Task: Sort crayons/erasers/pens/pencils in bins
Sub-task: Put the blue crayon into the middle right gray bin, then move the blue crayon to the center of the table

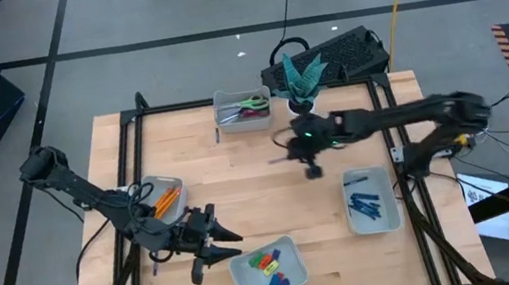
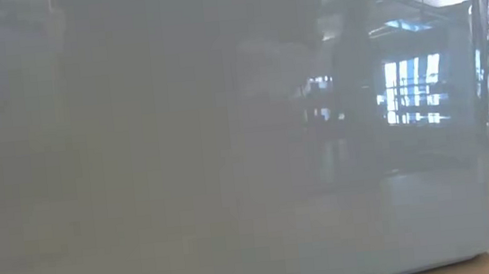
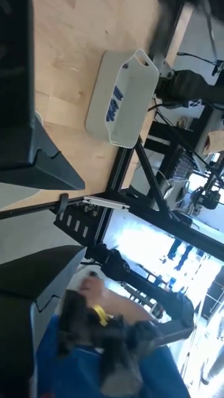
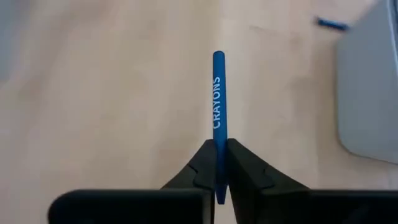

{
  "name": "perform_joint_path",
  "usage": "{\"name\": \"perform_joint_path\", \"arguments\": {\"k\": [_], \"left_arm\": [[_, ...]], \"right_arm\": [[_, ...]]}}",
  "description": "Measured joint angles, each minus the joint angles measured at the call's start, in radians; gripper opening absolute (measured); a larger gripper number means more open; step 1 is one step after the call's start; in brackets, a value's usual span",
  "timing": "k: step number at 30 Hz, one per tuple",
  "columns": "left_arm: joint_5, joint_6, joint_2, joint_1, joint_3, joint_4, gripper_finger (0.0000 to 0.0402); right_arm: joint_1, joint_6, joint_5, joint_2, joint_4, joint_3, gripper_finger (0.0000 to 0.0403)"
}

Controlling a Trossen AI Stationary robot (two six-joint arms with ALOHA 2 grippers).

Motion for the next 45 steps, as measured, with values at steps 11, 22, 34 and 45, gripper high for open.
{"name": "perform_joint_path", "arguments": {"k": [11, 22, 34, 45], "left_arm": [[0.000, 0.000, 0.000, 0.000, 0.000, 0.002, 0.0157], [0.000, 0.000, 0.000, 0.000, 0.000, 0.001, 0.0157], [0.000, 0.000, 0.000, 0.000, 0.000, 0.001, 0.0157], [0.000, 0.000, 0.000, 0.000, 0.000, 0.001, 0.0157]], "right_arm": [[0.391, 0.368, 0.033, -0.453, -0.864, -0.013, 0.0017], [0.530, 0.760, 0.033, -0.440, -0.704, -0.329, 0.0019], [0.542, 0.854, 0.000, -0.404, -0.742, -0.168, 0.0167], [0.533, 0.493, 0.215, -0.579, -0.301, 0.035, 0.0179]]}}
